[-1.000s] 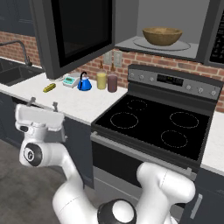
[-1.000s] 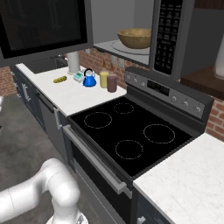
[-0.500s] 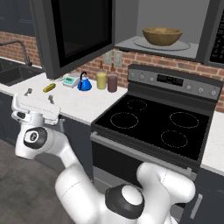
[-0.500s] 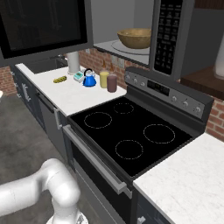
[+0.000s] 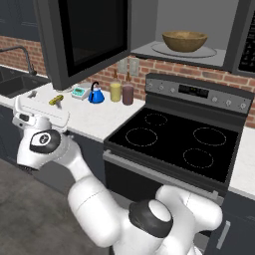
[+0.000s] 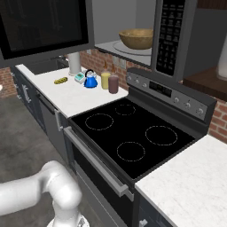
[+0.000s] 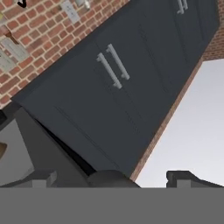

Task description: Pick the onion from the sink and place it in the bowl. Then pick the bowl and place it in the microwave. Then close the microwave door and press the start button.

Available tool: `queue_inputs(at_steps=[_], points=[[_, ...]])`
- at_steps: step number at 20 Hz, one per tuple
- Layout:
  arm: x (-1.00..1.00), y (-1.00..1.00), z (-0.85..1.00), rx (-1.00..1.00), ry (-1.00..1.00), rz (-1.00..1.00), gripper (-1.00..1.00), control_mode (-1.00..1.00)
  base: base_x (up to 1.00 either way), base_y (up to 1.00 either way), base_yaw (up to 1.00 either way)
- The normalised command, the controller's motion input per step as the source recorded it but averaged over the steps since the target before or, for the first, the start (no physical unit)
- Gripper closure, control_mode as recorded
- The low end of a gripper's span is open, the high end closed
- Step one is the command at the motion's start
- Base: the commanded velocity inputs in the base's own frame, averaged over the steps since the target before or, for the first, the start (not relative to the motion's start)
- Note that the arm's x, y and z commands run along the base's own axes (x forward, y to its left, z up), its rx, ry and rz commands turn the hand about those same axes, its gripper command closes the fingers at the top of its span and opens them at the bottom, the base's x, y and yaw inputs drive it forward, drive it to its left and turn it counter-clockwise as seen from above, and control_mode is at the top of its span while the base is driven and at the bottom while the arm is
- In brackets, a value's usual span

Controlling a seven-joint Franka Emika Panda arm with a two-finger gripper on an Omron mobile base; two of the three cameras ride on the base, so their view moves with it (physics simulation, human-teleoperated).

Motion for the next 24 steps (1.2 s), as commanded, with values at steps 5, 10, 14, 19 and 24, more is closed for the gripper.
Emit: queue_inputs(at_steps=[5, 10, 14, 19, 24], points=[[0.0, -0.37, 0.11, 0.0, 0.0, 0.0, -1.0, -1.0, 0.0, 0.0, 0.0], [0.22, -0.45, 0.0, 0.02, 0.0, 0.0, -1.0, -1.0, 0.0, 0.0, 0.0], [0.38, -0.05, 0.0, 0.0, 0.01, 0.0, -1.0, -1.0, 0.0, 0.0, 0.0], [0.2, 0.0, 0.0, 0.0, 0.0, 0.0, -1.0, -1.0, 0.0, 0.0, 0.0], [-0.01, -0.11, 0.05, 0.0, -0.05, 0.0, -1.0, -1.0, 0.0, 0.0, 0.0]])
